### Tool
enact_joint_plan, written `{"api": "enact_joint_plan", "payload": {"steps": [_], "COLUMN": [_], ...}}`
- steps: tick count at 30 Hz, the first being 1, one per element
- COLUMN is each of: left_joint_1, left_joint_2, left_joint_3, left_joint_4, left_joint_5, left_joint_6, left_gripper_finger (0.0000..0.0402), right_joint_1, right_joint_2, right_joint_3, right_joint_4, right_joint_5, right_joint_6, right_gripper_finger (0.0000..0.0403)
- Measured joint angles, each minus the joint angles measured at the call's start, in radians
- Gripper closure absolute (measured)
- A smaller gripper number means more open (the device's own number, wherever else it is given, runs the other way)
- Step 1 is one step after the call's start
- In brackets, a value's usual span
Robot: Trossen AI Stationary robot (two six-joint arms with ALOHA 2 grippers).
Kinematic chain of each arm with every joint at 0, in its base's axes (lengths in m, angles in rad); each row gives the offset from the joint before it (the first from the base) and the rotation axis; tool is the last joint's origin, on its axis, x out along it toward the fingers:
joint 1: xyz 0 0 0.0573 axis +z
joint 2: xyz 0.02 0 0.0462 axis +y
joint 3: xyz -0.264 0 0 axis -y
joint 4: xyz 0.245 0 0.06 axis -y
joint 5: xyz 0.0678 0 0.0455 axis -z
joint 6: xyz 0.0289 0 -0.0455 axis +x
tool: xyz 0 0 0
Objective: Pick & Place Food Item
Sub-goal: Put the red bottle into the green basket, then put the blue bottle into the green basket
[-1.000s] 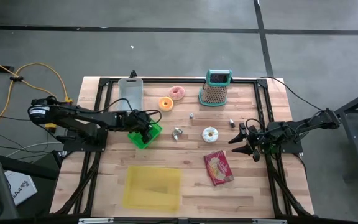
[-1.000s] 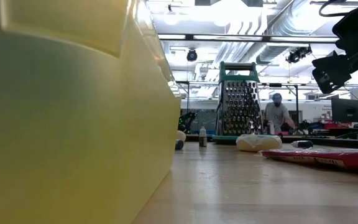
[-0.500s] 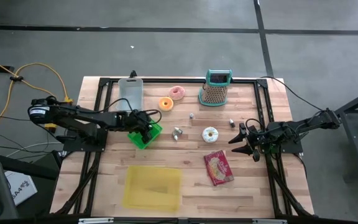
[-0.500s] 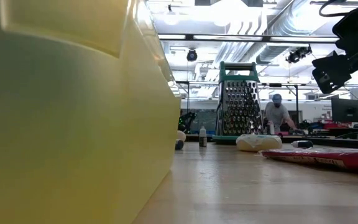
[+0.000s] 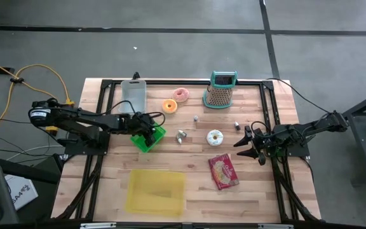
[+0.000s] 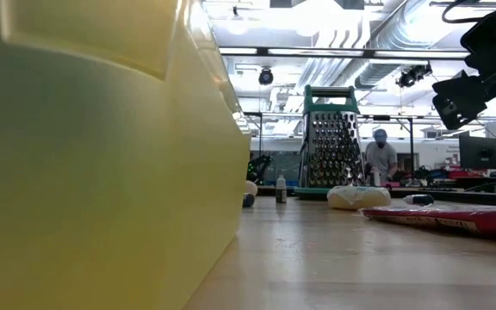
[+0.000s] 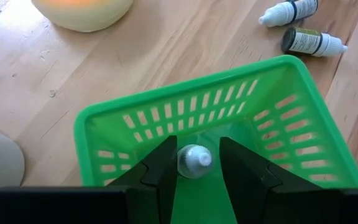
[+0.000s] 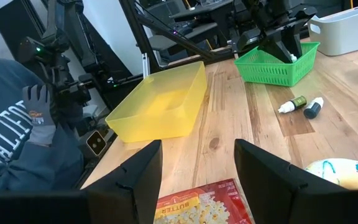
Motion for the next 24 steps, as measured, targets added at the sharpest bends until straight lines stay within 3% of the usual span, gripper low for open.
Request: {"api": "enact_joint_plan", "payload": {"steps": [24], "left_joint_1": [0.021], "left_joint_2": [-0.022], "left_joint_3": [0.001], "left_joint_4": [-0.004], "left_joint_5": [-0.003], "left_joint_6": [0.038], "left_gripper_finger": [0.0285], "right_joint_1": [0.000], "right_joint_2": [0.000], "right_joint_3": [0.000], "right_joint_4": [0.000], "right_joint_5": [0.000], "right_joint_6": [0.000], "right_gripper_finger": [0.0215]}}
